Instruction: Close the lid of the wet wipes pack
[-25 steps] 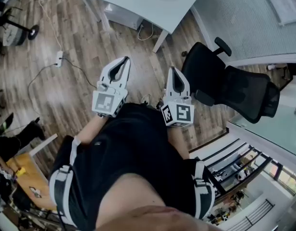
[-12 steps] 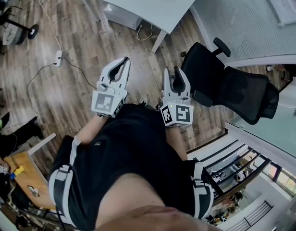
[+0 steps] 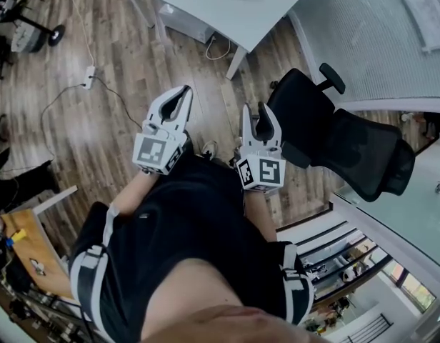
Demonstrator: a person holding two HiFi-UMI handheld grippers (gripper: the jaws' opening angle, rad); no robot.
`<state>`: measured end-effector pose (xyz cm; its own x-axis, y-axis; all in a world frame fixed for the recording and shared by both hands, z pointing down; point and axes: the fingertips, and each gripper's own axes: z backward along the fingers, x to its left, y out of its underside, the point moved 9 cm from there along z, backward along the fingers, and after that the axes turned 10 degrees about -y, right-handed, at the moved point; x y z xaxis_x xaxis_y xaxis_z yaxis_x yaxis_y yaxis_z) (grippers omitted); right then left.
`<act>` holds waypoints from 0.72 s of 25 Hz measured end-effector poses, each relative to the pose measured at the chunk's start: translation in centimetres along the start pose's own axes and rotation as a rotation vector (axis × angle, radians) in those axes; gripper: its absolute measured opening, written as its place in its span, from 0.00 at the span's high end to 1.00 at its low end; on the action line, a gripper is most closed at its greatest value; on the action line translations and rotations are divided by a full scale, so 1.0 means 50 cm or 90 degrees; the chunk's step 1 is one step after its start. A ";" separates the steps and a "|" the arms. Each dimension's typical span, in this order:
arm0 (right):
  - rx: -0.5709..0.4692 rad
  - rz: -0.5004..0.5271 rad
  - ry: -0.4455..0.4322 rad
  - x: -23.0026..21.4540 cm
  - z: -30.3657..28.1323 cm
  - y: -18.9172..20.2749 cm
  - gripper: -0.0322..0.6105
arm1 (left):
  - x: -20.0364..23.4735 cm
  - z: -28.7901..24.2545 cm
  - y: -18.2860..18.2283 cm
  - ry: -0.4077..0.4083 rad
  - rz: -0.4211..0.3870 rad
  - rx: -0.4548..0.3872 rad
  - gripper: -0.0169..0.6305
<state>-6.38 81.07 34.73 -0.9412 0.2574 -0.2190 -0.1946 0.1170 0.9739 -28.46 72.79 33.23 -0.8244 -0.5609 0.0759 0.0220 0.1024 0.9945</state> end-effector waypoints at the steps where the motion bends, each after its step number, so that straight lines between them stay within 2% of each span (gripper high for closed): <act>1: 0.003 -0.002 -0.003 -0.030 -0.007 0.001 0.69 | -0.011 -0.019 0.005 -0.007 -0.003 0.004 0.93; 3: 0.008 -0.007 -0.005 -0.079 -0.025 0.003 0.69 | -0.022 -0.056 0.012 -0.016 -0.009 0.010 0.93; 9: 0.015 -0.015 0.006 -0.123 -0.092 -0.004 0.69 | 0.013 -0.144 0.020 -0.020 -0.001 0.018 0.93; 14: 0.019 -0.006 0.024 -0.199 -0.225 -0.030 0.69 | 0.063 -0.315 0.009 -0.001 0.008 0.013 0.93; 18: 0.012 0.004 0.039 -0.265 -0.364 -0.079 0.69 | 0.128 -0.482 -0.024 0.021 0.015 0.000 0.93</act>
<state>1.81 59.75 34.86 -0.9577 0.1994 -0.2077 -0.1834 0.1335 0.9739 -20.14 49.28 34.28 -0.8043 -0.5854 0.1015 0.0408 0.1160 0.9924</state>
